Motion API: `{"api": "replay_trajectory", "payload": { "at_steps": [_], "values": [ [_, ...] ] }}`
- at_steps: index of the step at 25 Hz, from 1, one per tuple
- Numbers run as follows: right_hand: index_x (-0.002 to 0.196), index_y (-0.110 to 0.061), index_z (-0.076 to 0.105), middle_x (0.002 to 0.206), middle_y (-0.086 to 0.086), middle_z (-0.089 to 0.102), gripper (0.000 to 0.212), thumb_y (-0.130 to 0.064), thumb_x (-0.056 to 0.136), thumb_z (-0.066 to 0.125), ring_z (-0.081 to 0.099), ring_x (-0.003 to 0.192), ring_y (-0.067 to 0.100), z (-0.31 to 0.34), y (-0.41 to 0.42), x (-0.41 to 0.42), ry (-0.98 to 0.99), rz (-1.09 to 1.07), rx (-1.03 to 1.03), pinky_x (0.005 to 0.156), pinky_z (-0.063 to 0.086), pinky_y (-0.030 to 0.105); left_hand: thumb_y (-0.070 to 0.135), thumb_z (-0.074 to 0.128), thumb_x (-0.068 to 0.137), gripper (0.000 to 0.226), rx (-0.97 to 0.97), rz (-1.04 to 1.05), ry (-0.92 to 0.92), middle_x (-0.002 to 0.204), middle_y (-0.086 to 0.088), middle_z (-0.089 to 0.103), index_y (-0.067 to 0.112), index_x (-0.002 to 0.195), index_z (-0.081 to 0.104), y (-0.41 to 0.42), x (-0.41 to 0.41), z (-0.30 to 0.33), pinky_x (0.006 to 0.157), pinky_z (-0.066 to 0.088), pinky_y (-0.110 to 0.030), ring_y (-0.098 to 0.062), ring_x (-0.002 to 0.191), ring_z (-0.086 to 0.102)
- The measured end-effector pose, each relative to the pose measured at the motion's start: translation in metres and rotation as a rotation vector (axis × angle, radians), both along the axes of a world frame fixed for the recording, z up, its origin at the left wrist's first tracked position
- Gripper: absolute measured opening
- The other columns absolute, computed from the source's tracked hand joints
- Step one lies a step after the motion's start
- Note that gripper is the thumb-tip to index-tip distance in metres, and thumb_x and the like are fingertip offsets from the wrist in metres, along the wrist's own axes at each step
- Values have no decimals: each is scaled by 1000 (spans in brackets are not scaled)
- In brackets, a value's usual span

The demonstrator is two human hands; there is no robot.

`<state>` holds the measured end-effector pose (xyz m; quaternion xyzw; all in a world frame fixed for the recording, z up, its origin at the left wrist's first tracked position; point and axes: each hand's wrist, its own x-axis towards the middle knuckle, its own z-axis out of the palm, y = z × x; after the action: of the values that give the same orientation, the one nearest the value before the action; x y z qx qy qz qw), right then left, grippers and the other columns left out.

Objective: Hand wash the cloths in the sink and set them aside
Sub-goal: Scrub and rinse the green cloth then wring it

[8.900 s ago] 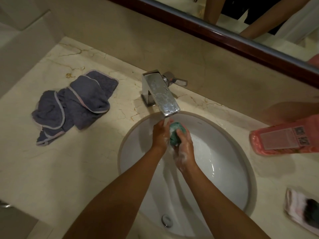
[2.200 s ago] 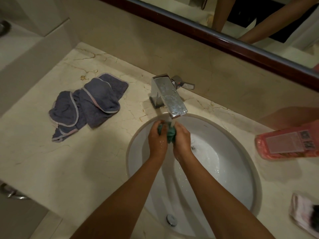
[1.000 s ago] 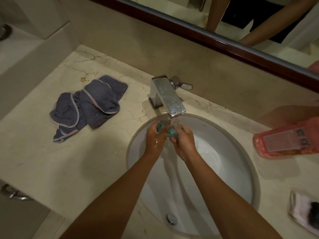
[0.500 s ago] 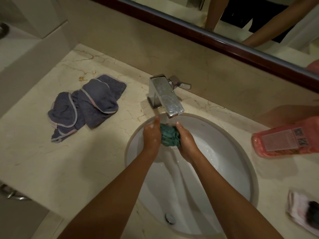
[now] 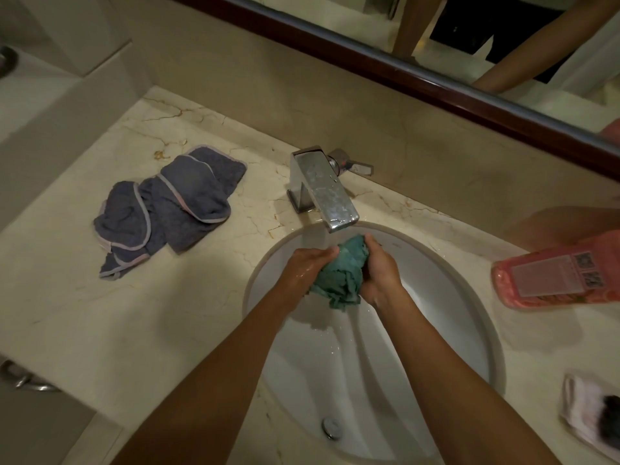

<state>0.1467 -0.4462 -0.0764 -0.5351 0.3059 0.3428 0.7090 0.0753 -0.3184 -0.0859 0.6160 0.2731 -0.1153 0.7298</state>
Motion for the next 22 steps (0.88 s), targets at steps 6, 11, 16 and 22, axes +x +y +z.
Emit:
{"api": "replay_trajectory", "payload": {
  "at_steps": [6, 11, 16, 22],
  "values": [
    [126, -4, 63, 119, 20, 71, 54, -37, 83, 72, 71, 105, 33, -4, -3, -20, -80, 330, 182, 86, 58, 40, 37, 46, 106, 37, 112, 213, -19, 79, 0, 76, 17, 92, 74, -7, -2, 0, 57, 56, -22, -13, 73, 73],
    [106, -11, 67, 93, 10, 78, 30, -29, 85, 78, 76, 83, 26, -3, 0, -25, -342, 319, -164, 64, 60, 30, 30, 48, 105, 36, 142, 307, -9, 84, -7, 74, 16, 83, 72, -11, -10, 2, 68, 57, -30, -20, 79, 71],
    [115, -6, 66, 102, 12, 77, 32, -33, 100, 57, 74, 93, 26, 4, 0, -22, -255, 213, 19, 73, 60, 33, 34, 57, 101, 24, 305, 447, 49, 87, -1, 66, 14, 91, 66, -17, -10, -2, 70, 50, -25, -20, 88, 63],
    [97, -8, 73, 88, 3, 78, 18, -21, 99, 60, 73, 87, 14, 4, -4, -27, -416, 183, -98, 77, 56, 20, 42, 52, 101, 43, -112, 235, 38, 105, -15, 74, 5, 115, 69, -28, -13, -4, 87, 57, -32, -22, 93, 70]
  ]
}}
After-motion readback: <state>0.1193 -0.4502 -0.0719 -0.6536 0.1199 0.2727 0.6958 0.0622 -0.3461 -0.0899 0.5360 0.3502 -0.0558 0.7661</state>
